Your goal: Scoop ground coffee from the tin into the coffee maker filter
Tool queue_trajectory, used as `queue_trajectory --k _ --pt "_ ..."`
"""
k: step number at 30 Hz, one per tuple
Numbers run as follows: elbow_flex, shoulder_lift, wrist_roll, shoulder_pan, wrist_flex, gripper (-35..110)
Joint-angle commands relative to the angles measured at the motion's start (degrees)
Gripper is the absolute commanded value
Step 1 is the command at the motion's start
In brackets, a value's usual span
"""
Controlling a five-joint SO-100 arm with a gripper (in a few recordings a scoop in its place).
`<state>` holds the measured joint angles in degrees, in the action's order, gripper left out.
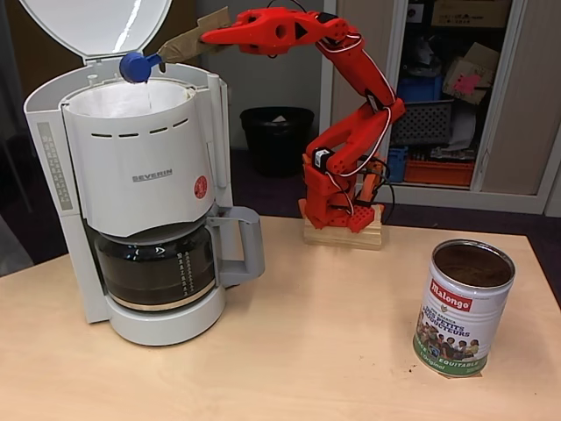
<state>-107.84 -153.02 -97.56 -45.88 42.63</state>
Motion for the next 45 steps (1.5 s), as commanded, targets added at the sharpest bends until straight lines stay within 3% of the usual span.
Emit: queue_trajectory --k 1,16,27,37,42,45 --pt "-2.3 0.3 -5.4 -0.5 -4.3 0" --pt "-6.3 0.9 -23.6 0.4 -17.2 0" --pt "-13.0 -3.2 -28.9 -2.3 -26.2 0" --pt "-16.2 -5.1 -42.4 -4.3 -33.7 0" --pt "-14.9 -4.7 -44.0 -3.8 -33.8 0" --pt "-13.0 -4.7 -39.2 -2.5 -31.8 0"
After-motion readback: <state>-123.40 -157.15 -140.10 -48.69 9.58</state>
